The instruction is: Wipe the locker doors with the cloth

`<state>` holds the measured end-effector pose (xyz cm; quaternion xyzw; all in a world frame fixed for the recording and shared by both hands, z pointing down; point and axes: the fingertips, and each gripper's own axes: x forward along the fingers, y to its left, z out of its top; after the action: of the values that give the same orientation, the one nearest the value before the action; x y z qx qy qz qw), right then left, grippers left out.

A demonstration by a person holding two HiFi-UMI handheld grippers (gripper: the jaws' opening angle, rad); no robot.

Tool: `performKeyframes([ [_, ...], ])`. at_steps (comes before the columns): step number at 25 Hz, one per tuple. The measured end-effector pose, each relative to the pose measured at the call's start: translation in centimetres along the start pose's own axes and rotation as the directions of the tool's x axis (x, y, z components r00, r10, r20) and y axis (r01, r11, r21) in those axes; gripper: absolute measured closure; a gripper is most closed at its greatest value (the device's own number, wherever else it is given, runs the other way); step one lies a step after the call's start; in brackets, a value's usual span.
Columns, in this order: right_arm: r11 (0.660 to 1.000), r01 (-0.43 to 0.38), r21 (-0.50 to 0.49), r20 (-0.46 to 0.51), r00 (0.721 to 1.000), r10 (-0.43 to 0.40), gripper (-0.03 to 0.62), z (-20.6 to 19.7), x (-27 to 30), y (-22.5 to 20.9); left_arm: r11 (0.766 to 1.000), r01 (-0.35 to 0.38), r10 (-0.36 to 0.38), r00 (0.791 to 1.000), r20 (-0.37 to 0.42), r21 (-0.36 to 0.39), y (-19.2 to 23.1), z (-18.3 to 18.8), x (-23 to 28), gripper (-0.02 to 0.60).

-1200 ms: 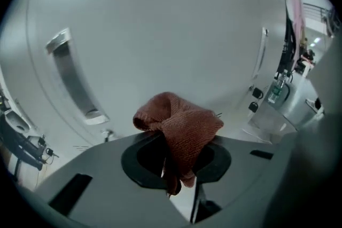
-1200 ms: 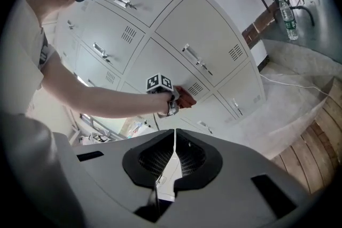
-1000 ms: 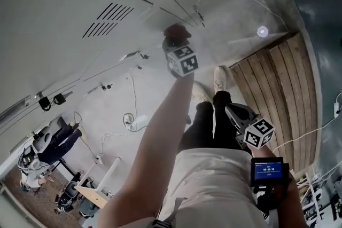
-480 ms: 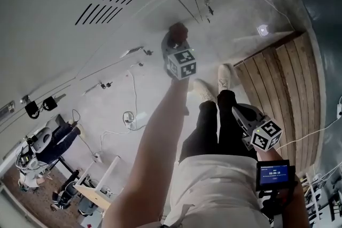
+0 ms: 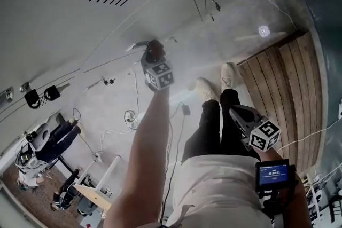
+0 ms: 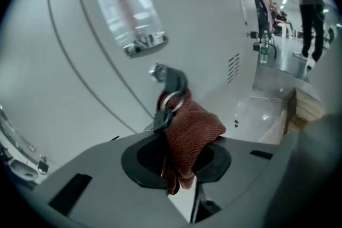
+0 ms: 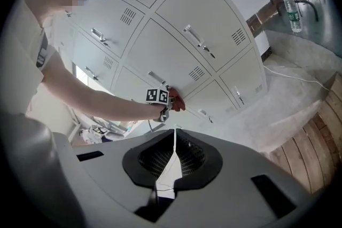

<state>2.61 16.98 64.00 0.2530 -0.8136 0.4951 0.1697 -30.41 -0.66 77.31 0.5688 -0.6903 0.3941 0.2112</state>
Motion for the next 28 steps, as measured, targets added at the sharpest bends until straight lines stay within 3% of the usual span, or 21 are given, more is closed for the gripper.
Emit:
performKeyframes([
  [2, 1.000, -0.001, -0.003, 0.000, 1.000, 0.001, 0.574, 0.0, 0.1, 0.0, 0.995, -0.039, 0.040, 0.999, 0.009, -0.094, 2.2, -0.8, -0.7, 0.506],
  [5, 1.000, -0.002, -0.001, 0.001, 1.000, 0.002, 0.574, 0.1, 0.0, -0.1, 0.979, -0.046, 0.065, 0.993, 0.094, -0.197, 3.9, 0.6, -3.0, 0.506],
  [9, 1.000, -0.003, 0.004, -0.005, 1.000, 0.003, 0.574, -0.1, -0.3, -0.5, 0.981, -0.070, 0.096, 0.986, 0.137, -0.180, 4.1, 1.8, -4.4, 0.506],
  [14, 1.000, 0.000, 0.018, -0.011, 1.000, 0.000, 0.574, -0.1, -0.8, -1.4, 0.991, -0.054, 0.057, 0.998, 0.025, -0.125, 2.3, -0.3, -0.6, 0.506],
  [17, 1.000, 0.009, 0.027, -0.018, 1.000, -0.009, 0.574, -0.2, -1.2, -2.4, 0.995, 0.001, -0.002, 1.000, -0.006, -0.098, -0.8, -0.2, 1.7, 0.506],
  [21, 0.999, 0.020, 0.035, -0.020, 1.000, -0.019, 0.574, 0.2, -2.0, -3.4, 0.991, 0.108, -0.108, 0.994, 0.000, -0.085, -6.7, 2.8, 3.4, 0.506],
  [25, 0.999, 0.028, 0.033, -0.002, 1.000, -0.028, 0.574, 1.7, -2.5, -3.4, 0.969, 0.241, -0.237, 0.969, 0.073, -0.061, -12.9, 8.9, 2.7, 0.506],
  [28, 0.999, 0.028, 0.015, 0.025, 0.999, -0.028, 0.574, 3.4, -3.0, -3.8, 0.952, 0.301, -0.293, 0.950, 0.108, -0.061, -15.9, 12.3, 2.1, 0.506],
])
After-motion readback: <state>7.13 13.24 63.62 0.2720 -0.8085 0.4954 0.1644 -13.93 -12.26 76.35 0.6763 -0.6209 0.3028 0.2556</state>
